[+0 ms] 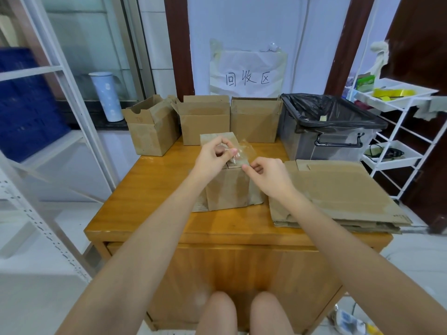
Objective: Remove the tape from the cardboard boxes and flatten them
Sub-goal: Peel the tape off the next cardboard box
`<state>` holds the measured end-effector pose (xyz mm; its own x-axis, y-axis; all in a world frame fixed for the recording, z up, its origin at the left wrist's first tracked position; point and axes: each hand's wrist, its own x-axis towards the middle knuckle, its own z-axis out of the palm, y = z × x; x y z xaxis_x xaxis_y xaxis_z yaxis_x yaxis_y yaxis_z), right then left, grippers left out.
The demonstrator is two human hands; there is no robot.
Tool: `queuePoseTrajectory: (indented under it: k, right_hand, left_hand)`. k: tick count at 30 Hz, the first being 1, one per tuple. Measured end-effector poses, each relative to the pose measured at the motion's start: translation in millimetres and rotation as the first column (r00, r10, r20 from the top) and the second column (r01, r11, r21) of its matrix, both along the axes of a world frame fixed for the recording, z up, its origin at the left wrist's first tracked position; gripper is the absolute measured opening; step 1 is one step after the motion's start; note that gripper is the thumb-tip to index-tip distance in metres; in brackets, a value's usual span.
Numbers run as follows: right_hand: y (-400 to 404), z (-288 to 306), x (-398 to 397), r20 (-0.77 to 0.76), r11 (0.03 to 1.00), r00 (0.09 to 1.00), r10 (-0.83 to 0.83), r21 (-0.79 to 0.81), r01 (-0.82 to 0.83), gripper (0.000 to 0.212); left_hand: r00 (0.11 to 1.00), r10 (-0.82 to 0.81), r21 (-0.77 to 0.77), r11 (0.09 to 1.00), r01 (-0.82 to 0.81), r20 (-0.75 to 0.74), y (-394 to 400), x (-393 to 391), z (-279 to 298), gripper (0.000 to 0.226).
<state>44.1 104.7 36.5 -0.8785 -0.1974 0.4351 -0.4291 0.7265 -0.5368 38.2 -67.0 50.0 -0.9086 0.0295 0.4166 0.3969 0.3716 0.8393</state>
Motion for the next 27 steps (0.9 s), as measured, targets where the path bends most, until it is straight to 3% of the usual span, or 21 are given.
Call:
queuePoseTrajectory:
  k: [5, 14, 18, 20, 22, 27]
  right_hand:
    - [-2.0, 6.3, 4.7, 0.017, 0.997, 0.999, 0.029, 0.069, -0.03, 0.028]
    - [-3.2, 9.4, 4.8, -0.045, 0.925, 0.998, 0.049, 0.38, -0.028, 0.022]
    - [6.9, 8.1, 6.9, 0.004, 0.959, 0.993, 0.12, 0.257, -0.117, 0.027]
    - [11.4, 9.2, 10.3, 0.101, 0.974, 0.984, 0.148, 0.155, -0.163, 0.043]
    - [11.5, 6.8, 10.6, 0.11, 0.978, 0.987, 0.113, 0.164, -0.13, 0.056]
    - [4.7, 0.1, 7.0, 0.037, 0.989, 0.999, 0.03, 0.141, -0.035, 0.038]
  left_hand:
    - [1.0, -0.011, 0.007, 1.0, 0.011, 0.024, -0.5, -0.4, 1.0, 0.008]
    - [0.994, -0.098, 0.007, 0.995, 0.098, 0.043, -2.7, 1.6, 7.8, 0.008]
    - [0.995, -0.081, -0.011, 0.997, 0.082, 0.055, -6.5, 0.5, 8.6, 0.008]
    - [0.995, -0.075, -0.025, 0.997, 0.077, 0.065, -6.9, 0.2, 8.3, 0.009]
    - [0.994, -0.077, -0.023, 0.997, 0.079, 0.072, -5.6, 0.8, 8.7, 0.01]
    - [0.995, -0.06, -0.059, 0.996, 0.065, 0.077, -5.3, 0.8, 6.4, 0.011]
